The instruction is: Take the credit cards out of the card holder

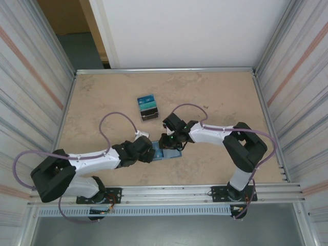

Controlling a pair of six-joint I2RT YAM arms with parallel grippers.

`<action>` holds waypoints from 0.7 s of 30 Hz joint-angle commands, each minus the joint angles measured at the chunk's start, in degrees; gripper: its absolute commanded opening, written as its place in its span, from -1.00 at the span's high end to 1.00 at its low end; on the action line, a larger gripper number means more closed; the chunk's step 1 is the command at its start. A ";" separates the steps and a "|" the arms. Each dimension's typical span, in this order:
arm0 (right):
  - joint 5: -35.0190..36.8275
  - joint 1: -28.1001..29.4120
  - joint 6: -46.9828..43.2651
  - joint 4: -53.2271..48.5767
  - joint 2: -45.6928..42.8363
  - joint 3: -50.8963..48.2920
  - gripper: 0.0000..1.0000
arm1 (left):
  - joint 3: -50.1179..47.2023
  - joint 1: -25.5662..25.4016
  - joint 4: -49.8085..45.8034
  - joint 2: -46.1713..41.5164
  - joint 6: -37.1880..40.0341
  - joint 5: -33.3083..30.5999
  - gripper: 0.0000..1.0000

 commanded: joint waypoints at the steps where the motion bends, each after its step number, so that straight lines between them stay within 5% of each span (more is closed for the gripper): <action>1: -1.09 -0.34 1.45 0.56 1.30 0.93 0.55 | 1.88 -0.25 0.55 1.53 0.11 -0.32 -0.97; 21: -2.58 -2.19 3.39 3.58 1.76 -2.91 0.65 | 3.89 -0.27 -3.69 5.42 0.07 -0.71 -0.97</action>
